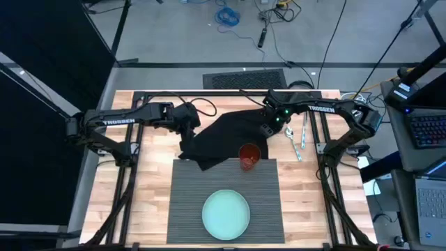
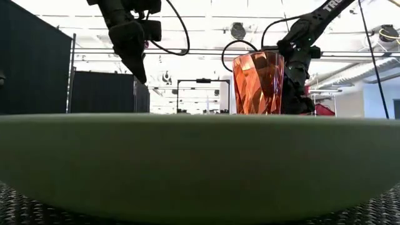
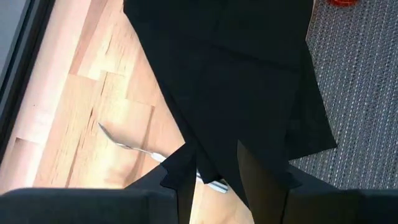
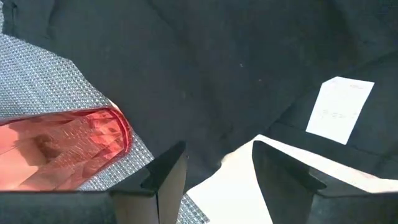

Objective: Set table place
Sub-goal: Fold the black napkin

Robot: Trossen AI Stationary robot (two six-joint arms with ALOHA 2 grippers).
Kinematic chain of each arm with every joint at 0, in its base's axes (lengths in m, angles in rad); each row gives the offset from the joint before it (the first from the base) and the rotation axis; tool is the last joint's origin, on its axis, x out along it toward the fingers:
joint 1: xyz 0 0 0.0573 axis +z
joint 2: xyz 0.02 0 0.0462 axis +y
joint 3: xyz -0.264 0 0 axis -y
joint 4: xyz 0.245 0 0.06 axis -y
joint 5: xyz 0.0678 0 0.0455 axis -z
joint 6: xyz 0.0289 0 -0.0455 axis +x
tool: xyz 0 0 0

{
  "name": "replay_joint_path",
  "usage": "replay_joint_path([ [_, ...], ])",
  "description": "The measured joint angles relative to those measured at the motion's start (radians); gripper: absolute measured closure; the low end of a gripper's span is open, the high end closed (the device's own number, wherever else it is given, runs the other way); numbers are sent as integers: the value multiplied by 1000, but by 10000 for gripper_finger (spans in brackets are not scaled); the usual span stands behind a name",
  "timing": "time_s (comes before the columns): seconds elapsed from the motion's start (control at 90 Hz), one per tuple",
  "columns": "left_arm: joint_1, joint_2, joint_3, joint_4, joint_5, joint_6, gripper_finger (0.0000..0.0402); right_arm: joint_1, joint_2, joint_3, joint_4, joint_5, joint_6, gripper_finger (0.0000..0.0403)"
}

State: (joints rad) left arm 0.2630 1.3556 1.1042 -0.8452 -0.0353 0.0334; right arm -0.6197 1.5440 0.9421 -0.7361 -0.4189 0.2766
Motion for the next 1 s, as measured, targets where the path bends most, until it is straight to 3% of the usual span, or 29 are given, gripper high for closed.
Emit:
replay_joint_path([
  [0.644,-1,0,0,-2,0,0,299,0,145,-1,57,0,-25,248],
  [0.744,-1,0,0,-2,0,4,299,0,148,-1,81,0,-32,282],
  [0.9,-1,0,0,-1,0,8,299,0,149,-1,110,1,-41,384],
  [1.0,-1,0,0,-1,0,8,299,0,147,-1,110,1,-42,395],
])
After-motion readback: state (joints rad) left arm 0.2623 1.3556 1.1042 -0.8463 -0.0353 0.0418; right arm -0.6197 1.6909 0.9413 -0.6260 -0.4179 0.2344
